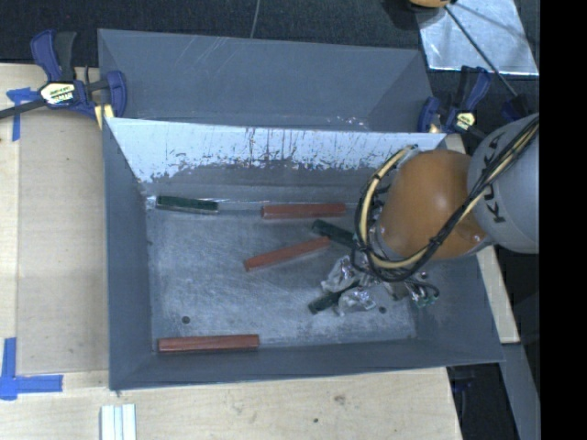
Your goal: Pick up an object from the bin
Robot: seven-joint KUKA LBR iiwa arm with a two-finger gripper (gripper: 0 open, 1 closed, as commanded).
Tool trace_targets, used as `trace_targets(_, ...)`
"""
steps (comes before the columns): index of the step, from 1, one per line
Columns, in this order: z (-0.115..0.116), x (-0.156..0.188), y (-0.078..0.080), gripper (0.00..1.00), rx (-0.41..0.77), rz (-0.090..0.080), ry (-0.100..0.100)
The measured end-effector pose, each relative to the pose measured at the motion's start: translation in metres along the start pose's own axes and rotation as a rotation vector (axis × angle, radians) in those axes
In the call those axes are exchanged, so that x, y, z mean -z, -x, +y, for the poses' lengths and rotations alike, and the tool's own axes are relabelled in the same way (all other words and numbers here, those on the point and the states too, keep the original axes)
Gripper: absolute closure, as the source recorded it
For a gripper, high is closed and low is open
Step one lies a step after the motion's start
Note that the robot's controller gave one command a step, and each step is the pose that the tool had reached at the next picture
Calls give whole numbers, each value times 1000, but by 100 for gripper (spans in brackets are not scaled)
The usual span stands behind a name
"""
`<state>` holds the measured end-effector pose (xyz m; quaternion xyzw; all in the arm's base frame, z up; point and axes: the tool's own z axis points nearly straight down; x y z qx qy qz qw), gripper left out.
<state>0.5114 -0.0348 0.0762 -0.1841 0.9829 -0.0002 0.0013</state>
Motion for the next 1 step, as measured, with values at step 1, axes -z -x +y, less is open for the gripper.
trace_targets(1,-18,170,7,100,38,-6,-3)
